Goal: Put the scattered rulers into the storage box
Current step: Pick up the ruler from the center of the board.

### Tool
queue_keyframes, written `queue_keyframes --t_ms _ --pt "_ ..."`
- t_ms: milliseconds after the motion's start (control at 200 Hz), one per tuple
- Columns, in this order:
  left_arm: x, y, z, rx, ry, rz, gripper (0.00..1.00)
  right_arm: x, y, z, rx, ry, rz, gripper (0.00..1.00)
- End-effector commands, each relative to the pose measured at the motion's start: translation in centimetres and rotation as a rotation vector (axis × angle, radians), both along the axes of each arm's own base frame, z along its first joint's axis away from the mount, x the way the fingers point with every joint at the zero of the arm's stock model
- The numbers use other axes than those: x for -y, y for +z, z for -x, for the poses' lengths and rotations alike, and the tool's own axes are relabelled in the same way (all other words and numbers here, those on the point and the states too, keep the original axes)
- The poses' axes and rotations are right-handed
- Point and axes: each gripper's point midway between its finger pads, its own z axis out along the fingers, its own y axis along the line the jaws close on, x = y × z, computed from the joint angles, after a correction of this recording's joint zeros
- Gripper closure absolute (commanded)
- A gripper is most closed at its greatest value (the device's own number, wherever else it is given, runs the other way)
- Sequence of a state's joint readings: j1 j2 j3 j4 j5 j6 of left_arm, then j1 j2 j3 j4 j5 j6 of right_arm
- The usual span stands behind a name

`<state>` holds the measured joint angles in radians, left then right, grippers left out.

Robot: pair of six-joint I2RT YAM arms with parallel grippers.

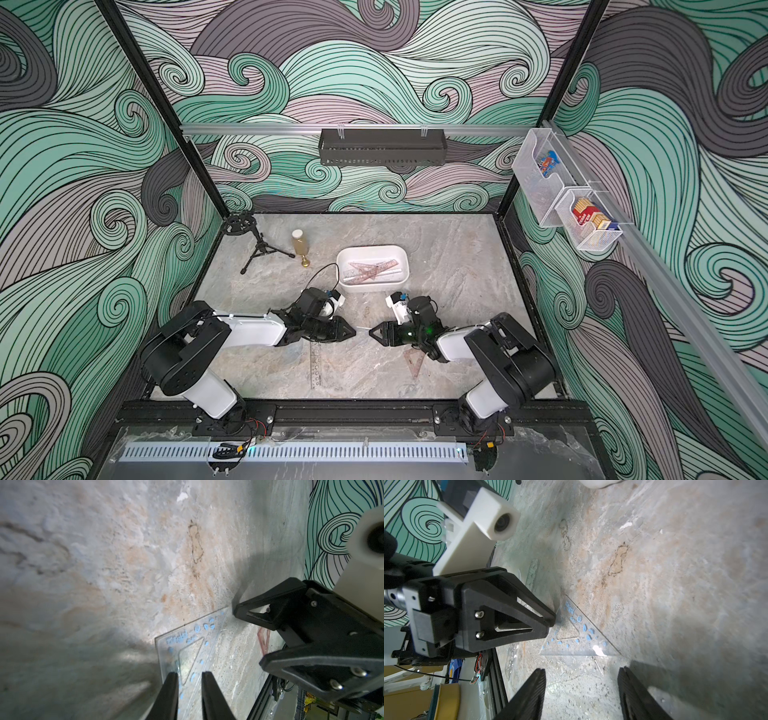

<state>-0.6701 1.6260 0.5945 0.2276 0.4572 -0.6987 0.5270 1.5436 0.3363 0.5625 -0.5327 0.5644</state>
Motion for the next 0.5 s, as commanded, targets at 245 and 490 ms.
queue_keyframes --t_ms 245,490 --pt "-2.2 -2.7 0.9 -0.046 0.031 -0.136 0.84 0.2 -1.2 0.0 -0.06 -0.019 0.005 0.41" --pt "-2.7 -3.2 1.0 -0.054 0.043 -0.16 0.84 0.9 -1.4 -0.7 -0.057 -0.048 0.039 0.41"
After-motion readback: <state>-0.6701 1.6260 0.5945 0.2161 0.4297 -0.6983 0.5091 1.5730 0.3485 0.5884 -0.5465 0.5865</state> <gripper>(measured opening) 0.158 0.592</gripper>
